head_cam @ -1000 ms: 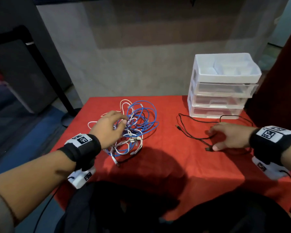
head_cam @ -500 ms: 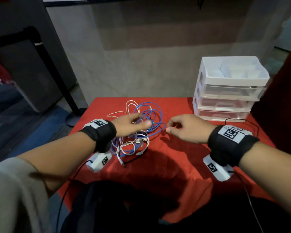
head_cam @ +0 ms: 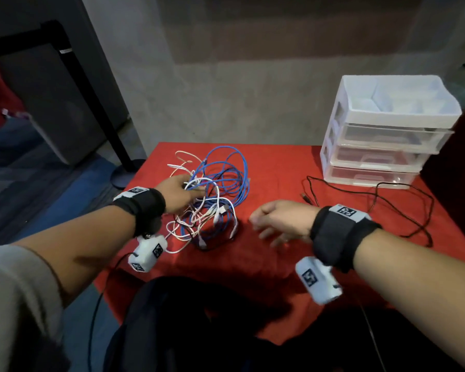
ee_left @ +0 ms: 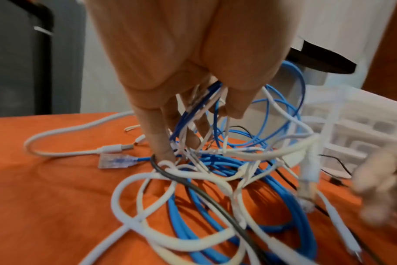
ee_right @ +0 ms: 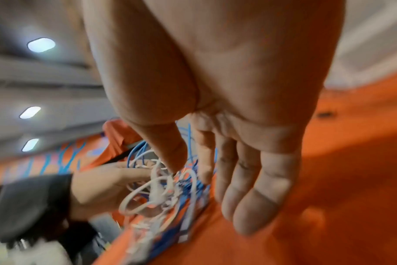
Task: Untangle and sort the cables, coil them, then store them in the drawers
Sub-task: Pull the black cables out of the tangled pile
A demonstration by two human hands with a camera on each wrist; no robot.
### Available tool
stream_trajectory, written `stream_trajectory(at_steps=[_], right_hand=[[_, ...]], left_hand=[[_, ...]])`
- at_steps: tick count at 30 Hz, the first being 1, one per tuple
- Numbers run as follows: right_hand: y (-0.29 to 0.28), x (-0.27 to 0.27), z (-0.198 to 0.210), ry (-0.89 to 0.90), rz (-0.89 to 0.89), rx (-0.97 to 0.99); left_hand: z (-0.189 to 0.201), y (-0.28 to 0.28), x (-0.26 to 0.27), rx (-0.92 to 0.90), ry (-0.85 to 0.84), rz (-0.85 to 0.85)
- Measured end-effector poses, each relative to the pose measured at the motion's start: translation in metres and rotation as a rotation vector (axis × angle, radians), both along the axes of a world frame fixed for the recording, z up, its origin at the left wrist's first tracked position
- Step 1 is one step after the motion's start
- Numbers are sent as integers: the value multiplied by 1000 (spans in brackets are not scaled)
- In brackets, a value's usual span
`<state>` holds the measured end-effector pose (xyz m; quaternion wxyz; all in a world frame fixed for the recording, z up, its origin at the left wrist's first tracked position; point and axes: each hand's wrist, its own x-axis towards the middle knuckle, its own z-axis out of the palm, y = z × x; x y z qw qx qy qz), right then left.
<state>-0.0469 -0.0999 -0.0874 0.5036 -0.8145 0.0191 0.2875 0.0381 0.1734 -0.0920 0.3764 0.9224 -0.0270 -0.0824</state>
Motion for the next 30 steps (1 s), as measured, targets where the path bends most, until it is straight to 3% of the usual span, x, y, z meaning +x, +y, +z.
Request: stream_trajectory(at_steps=[3,7,11,13,15,17,20,23,27,30], right_hand=[[36,-3,-9,152,-115,217],[71,0,-22,131,-319,285],[69,5,-18,-50,-363,292],[58,9,1,-162,-354,309],[44,13,28,-302,-372,303],[36,15,59,-433,-344,319],[32,8,111,-538,-238,378],[19,-2,164,-690,-278,382],[-28,-13,216,-927,-451,278],[-73,-22,238,-999,-575,326]], left_hand=[[4,1,-4,-178,89,89],[6,5,-15,-347,84,188],[16,12,-17,-59,-107,158],[36,10,-25,28,-279,86],[63,-4,-40,86,-552,-69],[82,-29,-46,63,-689,-240],[95,-70,-41,-77,-624,-386],[101,-86,-25,-115,-560,-269],[100,-73,-9,75,-546,-196],[94,-50,0,158,-505,-122]])
